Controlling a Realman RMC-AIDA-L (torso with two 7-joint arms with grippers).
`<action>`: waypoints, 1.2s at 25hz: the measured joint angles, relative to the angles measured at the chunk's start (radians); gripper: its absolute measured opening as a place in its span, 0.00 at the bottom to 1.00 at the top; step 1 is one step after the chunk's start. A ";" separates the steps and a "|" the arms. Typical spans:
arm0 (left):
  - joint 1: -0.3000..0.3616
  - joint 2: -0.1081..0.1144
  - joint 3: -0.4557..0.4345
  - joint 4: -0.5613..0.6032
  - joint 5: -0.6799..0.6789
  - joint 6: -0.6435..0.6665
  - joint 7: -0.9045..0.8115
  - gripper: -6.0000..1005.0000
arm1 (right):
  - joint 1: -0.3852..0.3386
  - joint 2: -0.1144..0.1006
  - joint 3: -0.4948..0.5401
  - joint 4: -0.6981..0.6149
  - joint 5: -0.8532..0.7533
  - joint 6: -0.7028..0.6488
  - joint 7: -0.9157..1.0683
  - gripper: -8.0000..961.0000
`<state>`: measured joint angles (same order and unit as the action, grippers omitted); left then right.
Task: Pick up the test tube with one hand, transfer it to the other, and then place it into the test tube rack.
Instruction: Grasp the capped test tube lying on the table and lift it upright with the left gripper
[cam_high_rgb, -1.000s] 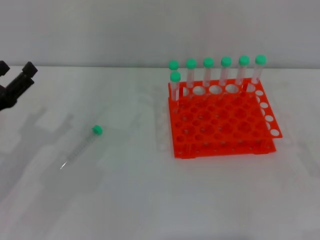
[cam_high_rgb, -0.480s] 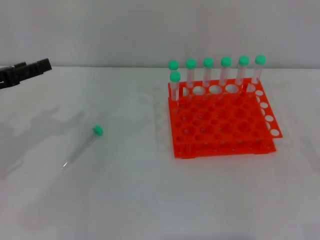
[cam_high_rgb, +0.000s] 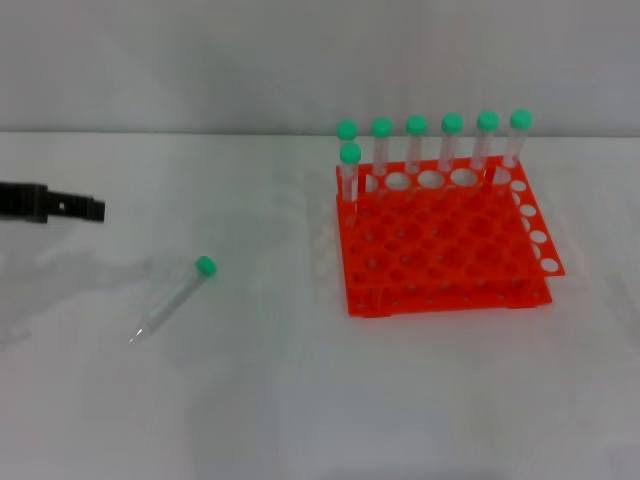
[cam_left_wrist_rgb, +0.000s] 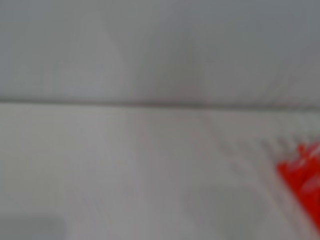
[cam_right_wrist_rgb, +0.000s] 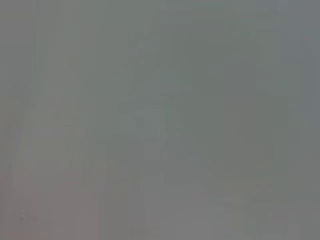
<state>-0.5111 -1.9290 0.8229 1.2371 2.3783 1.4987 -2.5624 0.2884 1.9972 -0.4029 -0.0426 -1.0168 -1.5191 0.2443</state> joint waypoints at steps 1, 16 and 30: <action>-0.009 -0.002 0.002 0.000 0.021 0.012 0.000 0.89 | 0.000 0.000 0.002 0.000 0.000 0.000 0.000 0.89; -0.105 -0.115 0.034 -0.125 0.300 -0.021 0.133 0.89 | -0.006 0.000 0.002 0.009 0.000 -0.007 0.005 0.89; -0.144 -0.140 0.050 -0.257 0.350 -0.171 0.161 0.88 | -0.003 0.000 0.002 0.012 0.000 0.000 0.004 0.89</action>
<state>-0.6553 -2.0687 0.8725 0.9799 2.7284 1.3274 -2.4017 0.2853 1.9972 -0.4014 -0.0306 -1.0170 -1.5190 0.2486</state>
